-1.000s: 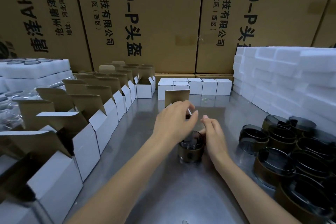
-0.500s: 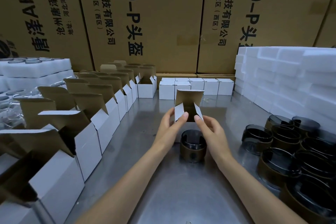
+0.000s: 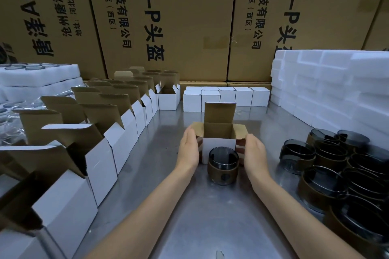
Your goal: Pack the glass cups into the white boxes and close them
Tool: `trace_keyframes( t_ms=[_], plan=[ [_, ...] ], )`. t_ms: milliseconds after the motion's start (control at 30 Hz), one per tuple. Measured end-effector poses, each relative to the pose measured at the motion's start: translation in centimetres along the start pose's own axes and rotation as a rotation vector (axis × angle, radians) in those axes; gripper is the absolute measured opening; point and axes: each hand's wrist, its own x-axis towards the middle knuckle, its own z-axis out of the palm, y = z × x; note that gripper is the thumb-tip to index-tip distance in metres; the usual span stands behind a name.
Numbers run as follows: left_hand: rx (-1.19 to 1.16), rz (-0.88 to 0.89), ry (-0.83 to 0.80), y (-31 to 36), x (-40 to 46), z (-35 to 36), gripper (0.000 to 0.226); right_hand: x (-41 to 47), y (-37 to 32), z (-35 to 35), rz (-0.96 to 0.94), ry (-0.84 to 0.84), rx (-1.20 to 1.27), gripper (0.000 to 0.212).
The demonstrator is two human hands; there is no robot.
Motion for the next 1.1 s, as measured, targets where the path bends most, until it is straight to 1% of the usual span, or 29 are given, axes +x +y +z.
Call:
trace_keyframes(
  t_ms=[100,167,267,300,333,367,433,500,533,600,633,700,800,900,967,1033,1067,1100],
  plan=[
    [-0.065,0.035,-0.025,-0.1,0.3,-0.3,0.044,0.1,0.0,-0.1,-0.008,-0.019,-0.003,0.024],
    [-0.081,0.059,-0.045,-0.3,0.6,-0.4,0.047,0.1,0.0,0.0,0.014,-0.038,0.018,0.022],
    [-0.135,0.065,-0.062,-0.4,0.7,-0.5,0.044,-0.2,-0.3,0.1,0.024,-0.047,0.083,0.017],
    [-0.168,0.059,-0.086,-0.3,0.7,-0.6,0.049,-0.3,-0.4,0.0,0.015,-0.032,0.099,0.017],
    [-0.19,0.054,-0.119,-0.3,0.7,-0.7,0.06,-0.5,-0.5,-0.1,-0.017,-0.006,0.104,0.016],
    [-0.193,0.046,-0.15,-0.1,0.7,-0.9,0.075,-0.7,-0.7,-0.2,-0.08,0.03,0.092,0.015],
    [-0.164,0.022,-0.201,0.1,0.7,-1.1,0.1,-1.6,-1.2,-0.5,-0.286,0.11,-0.001,0.016],
    [-0.126,0.012,-0.234,0.1,0.9,-1.1,0.111,-2.8,-1.9,-0.8,-0.519,0.131,-0.158,0.022],
    [-0.104,0.017,-0.246,0.0,0.9,-1.0,0.113,-3.4,-2.2,-0.9,-0.628,0.104,-0.256,0.024],
    [-0.055,0.036,-0.265,-0.2,1.0,-0.9,0.11,-4.5,-2.5,-1.0,-0.806,0.0,-0.476,0.026],
    [-0.039,0.048,-0.281,-0.4,0.9,-0.9,0.107,-4.9,-2.5,-0.9,-0.867,-0.06,-0.576,0.025],
    [-0.015,0.073,-0.305,-0.5,0.8,-1.0,0.106,-5.3,-2.4,-0.7,-0.941,-0.16,-0.726,0.022],
    [0.039,0.1,-0.336,-0.4,0.6,-1.1,0.106,-5.4,-2.3,-0.5,-1.006,-0.218,-0.823,0.019],
    [0.051,0.103,-0.327,-0.2,0.6,-1.0,0.106,-5.5,-2.8,-0.4,-0.972,-0.156,-0.721,0.021],
    [-0.073,0.058,-0.297,0.1,0.7,-1.0,0.102,-5.5,-3.5,-0.2,-0.95,-0.06,-0.597,0.022],
    [-0.253,0.007,-0.267,0.3,1.1,-1.1,0.092,-5.3,-4.3,0.1,-0.952,0.035,-0.509,0.022],
    [-0.276,0.006,-0.26,0.4,1.2,-1.2,0.085,-5.2,-4.8,0.3,-0.947,0.071,-0.481,0.022],
    [-0.234,0.018,-0.261,0.4,1.1,-1.2,0.081,-4.9,-5.1,0.5,-0.94,0.1,-0.466,0.022]
  ],
)
